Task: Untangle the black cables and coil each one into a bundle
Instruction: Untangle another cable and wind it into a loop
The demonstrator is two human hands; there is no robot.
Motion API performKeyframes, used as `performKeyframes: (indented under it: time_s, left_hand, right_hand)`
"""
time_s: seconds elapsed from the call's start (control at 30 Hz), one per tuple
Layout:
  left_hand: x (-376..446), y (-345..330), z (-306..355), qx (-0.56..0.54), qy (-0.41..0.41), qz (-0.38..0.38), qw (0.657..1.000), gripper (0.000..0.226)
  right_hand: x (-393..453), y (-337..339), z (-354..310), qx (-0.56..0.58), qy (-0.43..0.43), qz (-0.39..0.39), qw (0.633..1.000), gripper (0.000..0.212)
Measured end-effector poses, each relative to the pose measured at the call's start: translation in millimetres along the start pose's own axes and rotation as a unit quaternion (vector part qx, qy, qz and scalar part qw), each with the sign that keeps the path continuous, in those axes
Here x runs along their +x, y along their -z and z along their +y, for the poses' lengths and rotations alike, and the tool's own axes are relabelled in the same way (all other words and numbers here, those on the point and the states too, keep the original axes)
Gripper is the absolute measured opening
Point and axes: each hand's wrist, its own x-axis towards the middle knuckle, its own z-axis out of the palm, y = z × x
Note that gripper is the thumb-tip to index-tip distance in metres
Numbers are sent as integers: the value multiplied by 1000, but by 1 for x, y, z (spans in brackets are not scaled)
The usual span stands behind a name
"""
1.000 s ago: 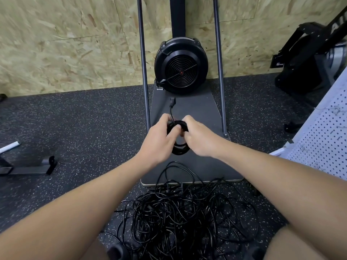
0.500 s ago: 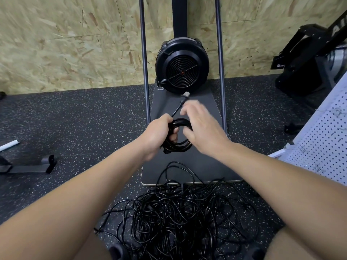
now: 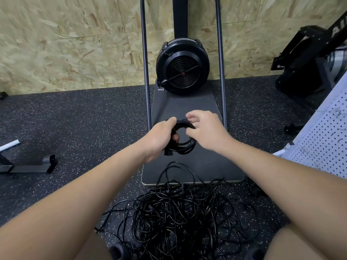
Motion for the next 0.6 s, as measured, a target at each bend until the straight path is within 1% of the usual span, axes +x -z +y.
performKeyframes:
  time_s: [0.07,0.17,0.2,0.23,0.33,0.43,0.5,0.53,0.6]
  left_hand:
    - [2,0,-3,29,-12,2,1000,42]
    - [2,0,-2,67,-14,35,997,69]
    - [3,1,-1,77,-16,44,996,74]
    - [3,2,-1,83,-20,48,995,71]
    - [3,4,0,72,-23,41,996,55]
    - [2,4,0,19,-6,31,999,59]
    - [1,3,0,-10,-1,17,1000,65]
    - [0,3,0,-18,1,12,1000,66]
    - [-2,0,-2,-23,16,15,1000,64]
  right_hand:
    - [0,-2,1,38,-21,-19,999,44]
    - [-1,-4,0,110,-47,-42,992,30]
    - [-2,-5,-1,128,-52,-53,989,29]
    - [-3,-5,-2,149,-58,-60,985,30]
    - [-5,-4,-6,213,-68,-71,972,36]
    - [-2,4,-7,254,-60,-115,958,41]
    - [0,12,-6,241,-36,-146,959,46]
    - [1,15,-4,198,-10,-148,969,48]
    - [3,19,-2,67,58,-127,988,59]
